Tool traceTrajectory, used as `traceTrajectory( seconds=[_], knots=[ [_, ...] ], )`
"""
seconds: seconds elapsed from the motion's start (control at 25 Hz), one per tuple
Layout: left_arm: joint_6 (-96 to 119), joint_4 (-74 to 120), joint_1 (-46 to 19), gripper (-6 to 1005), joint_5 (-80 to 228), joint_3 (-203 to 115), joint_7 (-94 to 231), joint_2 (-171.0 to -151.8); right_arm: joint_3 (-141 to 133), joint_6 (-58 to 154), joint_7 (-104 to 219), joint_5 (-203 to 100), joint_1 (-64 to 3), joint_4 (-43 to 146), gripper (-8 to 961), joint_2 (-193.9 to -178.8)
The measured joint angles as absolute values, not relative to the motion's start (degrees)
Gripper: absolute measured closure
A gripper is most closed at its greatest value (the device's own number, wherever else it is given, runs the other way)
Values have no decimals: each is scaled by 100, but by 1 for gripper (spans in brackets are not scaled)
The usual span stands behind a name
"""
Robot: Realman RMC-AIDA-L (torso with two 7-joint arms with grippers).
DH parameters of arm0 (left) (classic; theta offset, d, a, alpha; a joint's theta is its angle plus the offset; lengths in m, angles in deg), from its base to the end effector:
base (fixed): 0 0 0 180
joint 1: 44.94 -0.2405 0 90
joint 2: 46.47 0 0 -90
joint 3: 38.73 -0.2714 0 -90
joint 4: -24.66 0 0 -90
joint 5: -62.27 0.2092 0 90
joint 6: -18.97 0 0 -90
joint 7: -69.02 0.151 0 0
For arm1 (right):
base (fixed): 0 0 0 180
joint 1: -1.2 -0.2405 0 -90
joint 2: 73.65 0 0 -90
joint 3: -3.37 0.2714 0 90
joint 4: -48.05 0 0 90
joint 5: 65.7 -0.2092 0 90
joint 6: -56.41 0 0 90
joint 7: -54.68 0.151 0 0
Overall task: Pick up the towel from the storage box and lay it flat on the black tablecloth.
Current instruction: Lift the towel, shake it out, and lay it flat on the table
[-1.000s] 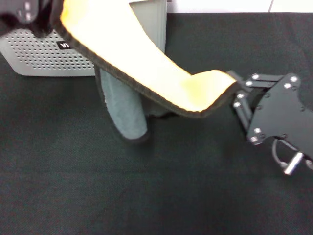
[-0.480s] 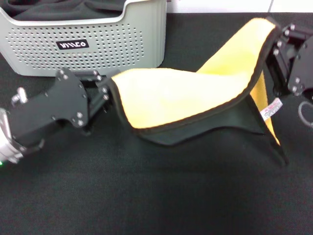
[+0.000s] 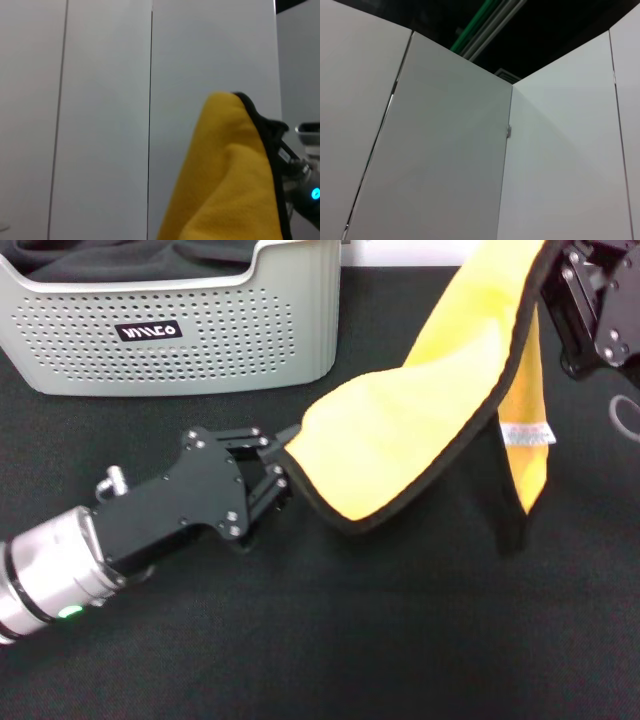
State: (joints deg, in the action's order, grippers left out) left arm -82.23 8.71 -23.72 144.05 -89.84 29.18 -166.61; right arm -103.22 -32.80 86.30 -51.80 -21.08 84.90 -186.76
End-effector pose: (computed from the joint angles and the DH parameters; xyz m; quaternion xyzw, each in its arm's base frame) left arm -0.2676 0.2609 -0.0405 -0.8618 -0.0735 -0.4559 0.2099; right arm 0.1774 0.3142 0.0061 -0.7707 -0.0534 0.5713 0.2770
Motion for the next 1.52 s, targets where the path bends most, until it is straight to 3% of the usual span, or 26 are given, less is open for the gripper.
traceTrajectory(
  seconds=[0.4, 0.92, 1.52],
  knots=[
    [-8088, 2262, -2100, 787, 13737, -8917, 5552, -16718, -10062, -2422, 9466, -4966, -2178, 9236, 947, -18671],
    [-8153, 2881, -1976, 678, 13688, -8919, 7215, -16724, -9770, -1576, 9920, -4576, -2167, 10037, 946, -18843],
    [-8317, 3776, -1597, 643, 13709, -8249, 8246, -16723, -9972, -389, 9933, -4638, -2197, 11019, 946, -18970]
  ],
)
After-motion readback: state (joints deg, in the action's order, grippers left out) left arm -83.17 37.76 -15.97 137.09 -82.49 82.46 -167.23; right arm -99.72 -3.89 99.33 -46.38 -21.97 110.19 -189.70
